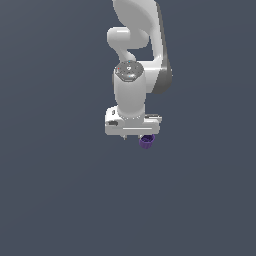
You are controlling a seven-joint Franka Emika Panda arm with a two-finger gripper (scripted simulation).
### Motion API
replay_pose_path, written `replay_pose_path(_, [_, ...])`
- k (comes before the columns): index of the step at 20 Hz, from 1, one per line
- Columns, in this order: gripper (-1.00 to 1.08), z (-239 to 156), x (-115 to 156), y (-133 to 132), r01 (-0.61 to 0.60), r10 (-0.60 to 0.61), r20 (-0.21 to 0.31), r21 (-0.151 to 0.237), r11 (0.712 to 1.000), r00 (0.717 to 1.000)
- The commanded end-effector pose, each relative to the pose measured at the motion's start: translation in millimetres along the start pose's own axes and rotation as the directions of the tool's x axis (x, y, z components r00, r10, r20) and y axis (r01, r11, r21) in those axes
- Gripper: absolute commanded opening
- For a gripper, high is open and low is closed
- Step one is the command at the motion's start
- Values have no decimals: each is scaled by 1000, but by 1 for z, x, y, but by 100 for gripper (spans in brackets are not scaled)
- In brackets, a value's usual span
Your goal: Pick up the object and move it to a goal position.
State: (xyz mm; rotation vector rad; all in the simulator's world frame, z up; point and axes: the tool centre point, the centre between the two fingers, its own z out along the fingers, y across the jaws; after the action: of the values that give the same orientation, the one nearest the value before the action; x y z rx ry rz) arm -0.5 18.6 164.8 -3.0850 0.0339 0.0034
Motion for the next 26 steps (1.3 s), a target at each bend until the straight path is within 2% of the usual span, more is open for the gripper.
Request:
replay_pose_path(1, [28,6,-6,-3,-36,36,11,18,999,999])
replay_pose_path(7, [28,28,-29,-13,-182,177,62,80,980,982])
replay_pose_path(13, [28,51,-58,-23,-357,340,135,128,925,930])
replay_pose_path(20, [28,66,-78,-30,-473,444,190,143,870,875])
replay_pose_path(23, [28,68,-81,-31,-492,462,200,145,858,864])
replay_pose_path(26, [28,68,-81,-30,-490,460,199,144,860,865])
